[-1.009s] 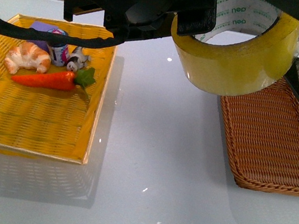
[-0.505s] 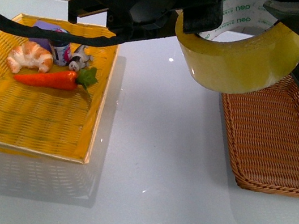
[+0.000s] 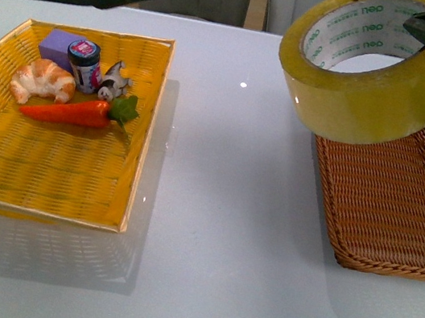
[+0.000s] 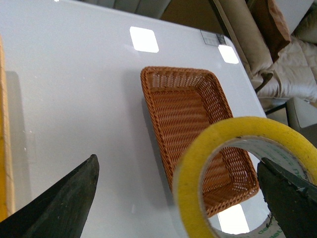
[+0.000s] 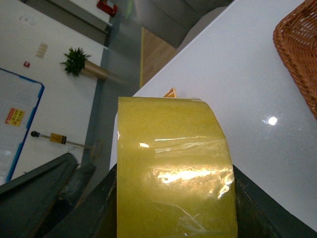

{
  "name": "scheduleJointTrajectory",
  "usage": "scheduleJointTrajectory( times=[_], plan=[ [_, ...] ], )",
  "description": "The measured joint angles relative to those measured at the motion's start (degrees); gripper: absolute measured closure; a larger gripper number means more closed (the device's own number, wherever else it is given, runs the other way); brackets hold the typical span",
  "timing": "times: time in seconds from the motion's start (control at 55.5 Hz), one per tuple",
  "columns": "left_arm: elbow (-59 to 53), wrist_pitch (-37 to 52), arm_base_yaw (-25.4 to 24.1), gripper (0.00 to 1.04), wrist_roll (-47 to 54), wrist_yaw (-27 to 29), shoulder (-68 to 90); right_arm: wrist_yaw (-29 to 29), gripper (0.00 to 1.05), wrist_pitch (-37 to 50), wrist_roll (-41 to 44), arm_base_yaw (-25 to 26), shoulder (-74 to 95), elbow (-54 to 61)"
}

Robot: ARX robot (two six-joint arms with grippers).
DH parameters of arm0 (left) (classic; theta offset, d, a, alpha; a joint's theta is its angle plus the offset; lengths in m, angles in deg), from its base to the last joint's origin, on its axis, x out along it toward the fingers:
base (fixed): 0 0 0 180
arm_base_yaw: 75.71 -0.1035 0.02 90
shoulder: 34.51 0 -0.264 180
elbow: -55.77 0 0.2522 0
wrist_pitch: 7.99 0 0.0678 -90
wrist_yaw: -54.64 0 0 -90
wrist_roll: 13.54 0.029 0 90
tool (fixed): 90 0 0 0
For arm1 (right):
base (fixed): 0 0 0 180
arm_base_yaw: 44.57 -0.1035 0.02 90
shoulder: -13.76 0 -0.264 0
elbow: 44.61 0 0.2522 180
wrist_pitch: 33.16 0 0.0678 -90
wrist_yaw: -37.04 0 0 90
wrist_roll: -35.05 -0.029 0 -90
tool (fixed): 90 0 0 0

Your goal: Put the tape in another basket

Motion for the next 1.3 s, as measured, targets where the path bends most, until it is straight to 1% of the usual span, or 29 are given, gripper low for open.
scheduleJointTrajectory(
  times=[0.126,0.288,0.306,0.324,0.36,0.378,0.414,0.432,0.45,0.468,0.541,0.577,0.649,0.703,0.739,0.829,0.883,1.081,1.297],
  plan=[
    [-2.0,2.0,-2.9,0.09,1.4,1.2,-2.6,0.5,0.57,0.3,-0.2,1.9,-1.1,1.1],
    [-4.6,4.8,-7.4,0.09,3.6,0.9,-6.1,1.0,0.57,0.4,-1.0,4.4,-1.9,2.3],
    [-5.0,5.4,-7.6,0.09,4.0,1.8,-6.3,1.1,0.57,0.4,-1.1,4.6,-2.0,2.5],
    [-5.4,6.6,-7.5,0.10,4.9,3.1,-6.3,1.1,0.57,0.4,-1.1,4.8,-2.0,2.5],
    [-8.1,14.5,-7.6,0.17,9.1,11.3,-6.6,1.2,0.57,0.4,-1.2,5.3,-2.2,2.7],
    [-8.9,16.4,-7.6,0.19,11.0,13.2,-6.7,1.2,0.57,0.4,-1.2,5.4,-2.2,2.8],
    [-12.7,23.6,-8.1,0.26,15.3,19.2,-7.6,1.4,0.57,0.4,-1.2,5.7,-2.3,2.8],
    [-13.7,25.0,-8.3,0.28,16.4,19.8,-8.0,1.5,0.57,0.4,-1.2,5.8,-2.3,2.8],
    [-15.6,27.5,-8.7,0.32,18.6,22.2,-8.7,1.6,0.57,0.4,-1.2,6.0,-2.3,2.8],
    [-17.4,29.6,-9.3,0.35,20.9,22.7,-9.6,1.6,0.57,0.4,-1.3,6.2,-2.3,2.8],
    [-22.0,32.9,-11.3,0.46,24.3,22.5,-12.8,1.7,0.57,0.4,-1.2,7.0,-2.3,3.0],
    [-24.5,33.7,-12.6,0.53,25.7,21.7,-15.0,1.8,0.57,0.4,-1.2,7.5,-2.3,3.0],
    [-28.0,34.3,-14.3,0.64,27.0,20.2,-17.9,2.3,0.57,0.4,-1.2,8.5,-2.3,3.0],
    [-31.1,34.4,-15.8,0.75,27.9,18.6,-20.3,3.1,0.57,0.5,-1.2,9.4,-2.3,3.0],
    [-32.6,34.4,-16.6,0.80,28.1,17.9,-21.4,3.7,0.57,0.7,-1.2,9.9,-2.1,3.0],
    [-36.3,34.4,-18.6,0.96,28.5,15.8,-25.0,4.8,0.57,1.9,-1.2,12.1,-0.5,2.9],
    [-37.9,34.4,-19.5,1.04,28.5,14.6,-27.0,5.6,0.57,2.7,-1.2,13.6,1.3,2.7],
    [-43.2,32.3,-23.1,1.03,28.9,11.5,-34.4,8.5,0.57,7.7,-1.3,20.2,13.5,-2.4],
    [-46.9,28.2,-25.7,1.03,29.0,8.8,-42.0,8.5,0.57,9.8,-2.9,24.4,28.5,-11.9]
  ],
)
